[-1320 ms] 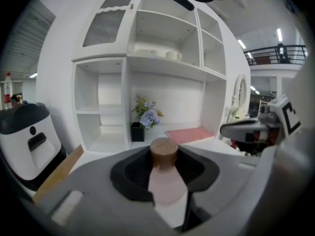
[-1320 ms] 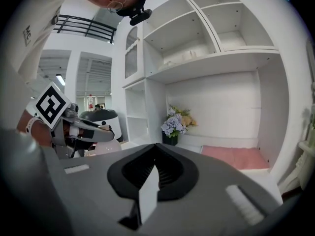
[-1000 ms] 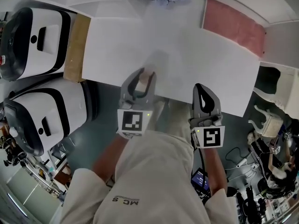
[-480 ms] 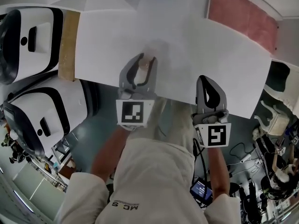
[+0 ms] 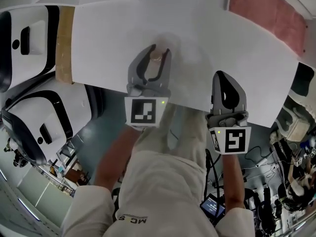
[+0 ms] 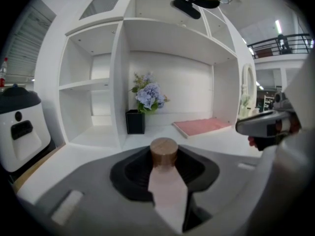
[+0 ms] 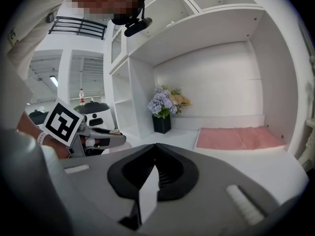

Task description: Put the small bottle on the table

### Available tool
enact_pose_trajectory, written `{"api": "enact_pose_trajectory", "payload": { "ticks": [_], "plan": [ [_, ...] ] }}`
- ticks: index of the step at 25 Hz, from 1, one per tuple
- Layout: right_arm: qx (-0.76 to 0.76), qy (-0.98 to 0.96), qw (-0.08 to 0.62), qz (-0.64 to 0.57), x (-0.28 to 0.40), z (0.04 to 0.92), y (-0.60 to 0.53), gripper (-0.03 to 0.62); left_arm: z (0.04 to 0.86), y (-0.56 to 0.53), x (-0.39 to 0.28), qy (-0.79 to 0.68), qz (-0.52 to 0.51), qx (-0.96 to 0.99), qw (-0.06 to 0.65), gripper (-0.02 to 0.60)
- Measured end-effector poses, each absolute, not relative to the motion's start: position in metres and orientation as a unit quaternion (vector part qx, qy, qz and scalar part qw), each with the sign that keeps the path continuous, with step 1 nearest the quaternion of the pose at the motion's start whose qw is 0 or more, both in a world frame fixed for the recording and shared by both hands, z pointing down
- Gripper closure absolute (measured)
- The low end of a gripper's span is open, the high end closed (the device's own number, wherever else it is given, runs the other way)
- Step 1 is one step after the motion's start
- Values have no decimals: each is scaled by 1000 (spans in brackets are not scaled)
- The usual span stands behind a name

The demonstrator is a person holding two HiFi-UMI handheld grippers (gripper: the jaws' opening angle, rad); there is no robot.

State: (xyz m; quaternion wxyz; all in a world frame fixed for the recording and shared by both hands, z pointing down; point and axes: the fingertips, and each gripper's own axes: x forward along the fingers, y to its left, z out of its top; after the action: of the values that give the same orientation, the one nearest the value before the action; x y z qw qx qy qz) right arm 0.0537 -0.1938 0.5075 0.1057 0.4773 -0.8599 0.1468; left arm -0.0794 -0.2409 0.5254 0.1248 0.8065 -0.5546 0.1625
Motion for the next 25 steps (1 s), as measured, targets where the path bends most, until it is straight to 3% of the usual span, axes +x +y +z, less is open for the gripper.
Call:
{"api": "enact_pose_trajectory", "payload": {
  "ticks": [25],
  "plan": [
    [480,-856,109,158,35,524,-188,599,572,-249,-86,-535,181,816,121,436]
  ]
}}
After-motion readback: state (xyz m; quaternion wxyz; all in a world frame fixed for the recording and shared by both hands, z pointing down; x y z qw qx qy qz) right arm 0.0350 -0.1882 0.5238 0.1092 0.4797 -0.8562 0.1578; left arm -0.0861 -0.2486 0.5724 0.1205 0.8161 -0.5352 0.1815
